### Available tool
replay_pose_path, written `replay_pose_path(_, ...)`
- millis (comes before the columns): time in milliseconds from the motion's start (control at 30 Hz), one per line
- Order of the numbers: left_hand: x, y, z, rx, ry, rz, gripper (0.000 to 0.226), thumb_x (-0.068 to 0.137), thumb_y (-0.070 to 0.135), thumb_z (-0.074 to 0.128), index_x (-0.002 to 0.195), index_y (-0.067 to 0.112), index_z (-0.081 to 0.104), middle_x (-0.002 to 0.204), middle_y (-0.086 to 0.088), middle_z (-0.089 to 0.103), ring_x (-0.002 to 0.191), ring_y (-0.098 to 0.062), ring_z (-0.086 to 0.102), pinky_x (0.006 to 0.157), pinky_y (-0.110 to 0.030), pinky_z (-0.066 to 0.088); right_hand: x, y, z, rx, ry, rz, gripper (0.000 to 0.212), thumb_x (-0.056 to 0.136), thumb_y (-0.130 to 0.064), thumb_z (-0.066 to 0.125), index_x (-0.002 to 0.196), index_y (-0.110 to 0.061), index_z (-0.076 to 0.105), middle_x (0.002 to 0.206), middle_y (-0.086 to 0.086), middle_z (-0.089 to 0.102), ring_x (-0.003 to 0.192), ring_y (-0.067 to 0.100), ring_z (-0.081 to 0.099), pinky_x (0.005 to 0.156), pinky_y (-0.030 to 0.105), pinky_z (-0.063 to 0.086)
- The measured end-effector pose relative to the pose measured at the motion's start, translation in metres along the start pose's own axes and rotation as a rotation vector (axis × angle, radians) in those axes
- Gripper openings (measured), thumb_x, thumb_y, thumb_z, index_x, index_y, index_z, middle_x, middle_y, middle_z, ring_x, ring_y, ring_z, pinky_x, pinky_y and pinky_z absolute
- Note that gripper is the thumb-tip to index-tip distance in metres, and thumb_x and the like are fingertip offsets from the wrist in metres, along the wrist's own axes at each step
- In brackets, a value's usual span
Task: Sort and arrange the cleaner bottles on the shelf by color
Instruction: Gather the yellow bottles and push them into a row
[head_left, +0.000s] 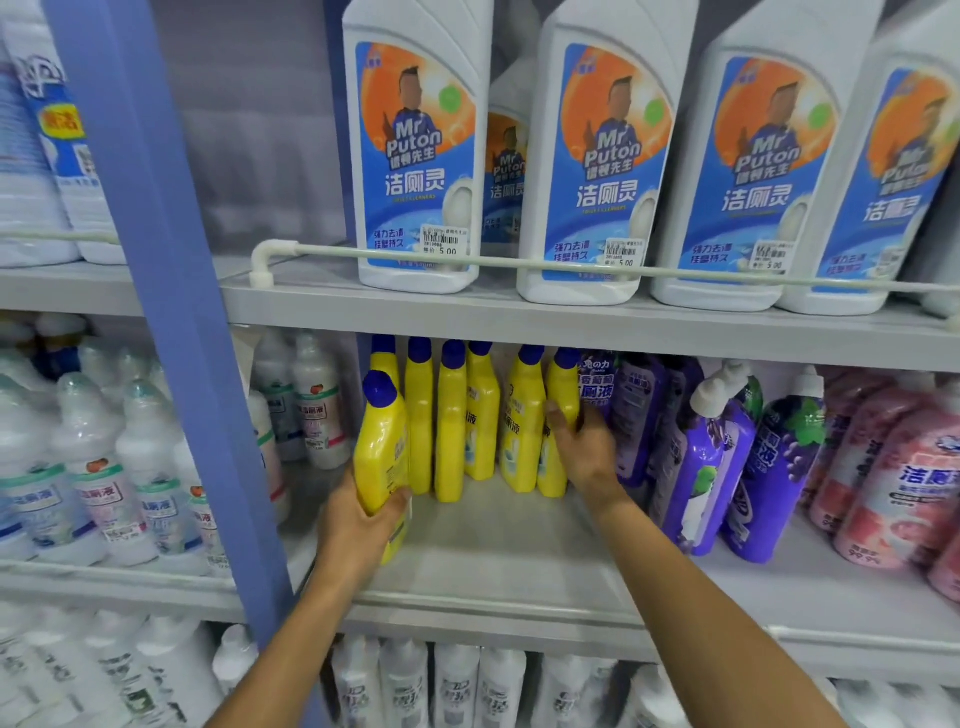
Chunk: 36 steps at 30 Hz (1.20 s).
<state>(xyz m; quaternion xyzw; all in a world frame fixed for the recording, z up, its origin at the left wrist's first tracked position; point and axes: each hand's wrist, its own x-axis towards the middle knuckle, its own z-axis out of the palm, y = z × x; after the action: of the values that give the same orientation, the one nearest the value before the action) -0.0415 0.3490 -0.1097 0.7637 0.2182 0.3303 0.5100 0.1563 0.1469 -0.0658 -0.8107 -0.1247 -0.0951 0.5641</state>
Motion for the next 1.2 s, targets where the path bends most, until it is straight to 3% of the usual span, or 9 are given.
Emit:
replay_pose_path(100, 0.006, -0.002, -0.002, 0.006, 0.026, -0.011, 0.046, 0.087, 0.018, 0.081, 0.129, 0.018, 0.063, 0.099, 0.012, 0.072, 0.090, -0.010, 0.070, 0.087, -0.034, 0.054, -0.002, 0.012, 0.010, -0.049, 0.014, -0.020, 0.042, 0.102, -0.044, 0.057, 0.117, -0.006, 0.066, 0.115, 0.017, 0.073, 0.109, 0.037, 0.067, 0.090, 0.033, 0.047)
replay_pose_path(267, 0.011, -0.006, 0.001, 0.002, 0.053, -0.025, 0.052, 0.087, 0.020, 0.081, 0.135, 0.014, 0.061, 0.108, 0.003, 0.072, 0.096, -0.021, 0.069, 0.091, -0.037, 0.054, -0.034, 0.018, 0.001, -0.092, 0.045, -0.104, 0.038, 0.098, -0.046, 0.062, 0.103, -0.009, 0.069, 0.088, 0.010, 0.074, 0.088, 0.037, 0.070, 0.074, 0.035, 0.049)
replay_pose_path(433, 0.010, -0.005, 0.001, -0.011, 0.030, -0.024, 0.051, 0.089, 0.021, 0.079, 0.136, 0.015, 0.060, 0.110, 0.002, 0.072, 0.097, -0.020, 0.068, 0.091, -0.035, 0.051, -0.097, 0.007, -0.008, 0.007, 0.030, -0.170, 0.034, 0.093, -0.056, 0.066, 0.108, -0.027, 0.072, 0.083, -0.007, 0.076, 0.079, 0.004, 0.070, 0.072, 0.024, 0.053)
replay_pose_path(633, 0.006, 0.003, -0.003, -0.165, -0.034, -0.104, 0.059, 0.085, 0.063, 0.072, 0.135, 0.033, 0.062, 0.116, 0.017, 0.073, 0.112, -0.013, 0.068, 0.103, -0.045, 0.053, -0.119, -0.013, 0.030, 0.109, -0.024, -0.176, 0.040, 0.094, -0.055, 0.064, 0.117, -0.023, 0.071, 0.076, -0.007, 0.071, 0.069, 0.008, 0.063, 0.066, 0.013, 0.045)
replay_pose_path(767, 0.003, 0.007, -0.001, -0.237, -0.046, -0.108, 0.076, 0.072, 0.085, 0.062, 0.134, 0.041, 0.061, 0.124, 0.016, 0.072, 0.118, -0.013, 0.067, 0.107, -0.048, 0.052, -0.120, -0.031, 0.073, 0.184, 0.010, -0.195, 0.057, 0.091, -0.064, 0.060, 0.126, -0.020, 0.069, 0.093, -0.006, 0.073, 0.084, 0.011, 0.065, 0.081, 0.023, 0.053)
replay_pose_path(867, 0.001, 0.012, 0.003, -0.285, -0.057, -0.081, 0.065, 0.080, 0.077, 0.063, 0.134, 0.040, 0.062, 0.125, 0.014, 0.072, 0.119, -0.010, 0.067, 0.107, -0.045, 0.051, -0.123, -0.043, 0.100, 0.223, -0.014, -0.193, 0.056, 0.092, -0.063, 0.058, 0.125, -0.020, 0.069, 0.111, -0.004, 0.076, 0.101, 0.010, 0.068, 0.093, 0.028, 0.055)
replay_pose_path(1067, 0.000, 0.015, 0.007, -0.285, -0.023, -0.089, 0.050, 0.089, 0.065, 0.062, 0.130, 0.036, 0.062, 0.117, 0.016, 0.074, 0.113, -0.006, 0.067, 0.103, -0.038, 0.052, -0.119, -0.042, 0.103, 0.232, -0.119, -0.147, 0.050, 0.096, -0.060, 0.056, 0.121, -0.020, 0.069, 0.113, -0.004, 0.075, 0.102, 0.010, 0.067, 0.095, 0.030, 0.054)
replay_pose_path(1133, 0.000, 0.013, 0.007, -0.222, -0.016, -0.080, 0.053, 0.091, 0.067, 0.059, 0.133, 0.036, 0.060, 0.119, 0.015, 0.072, 0.115, -0.009, 0.065, 0.102, -0.037, 0.049, -0.096, -0.036, 0.087, 0.308, -0.029, -0.066, 0.064, 0.092, -0.068, 0.054, 0.129, -0.017, 0.068, 0.122, -0.002, 0.073, 0.109, 0.012, 0.068, 0.097, 0.039, 0.057)
replay_pose_path(1200, -0.001, 0.014, 0.009, -0.190, -0.006, -0.073, 0.051, 0.093, 0.062, 0.057, 0.135, 0.033, 0.058, 0.119, 0.016, 0.070, 0.114, -0.009, 0.064, 0.100, -0.036, 0.048, -0.062, -0.036, 0.067, 0.338, 0.142, -0.053, 0.058, 0.094, -0.058, 0.059, 0.127, -0.012, 0.067, 0.123, 0.004, 0.072, 0.109, 0.017, 0.067, 0.097, 0.042, 0.057)
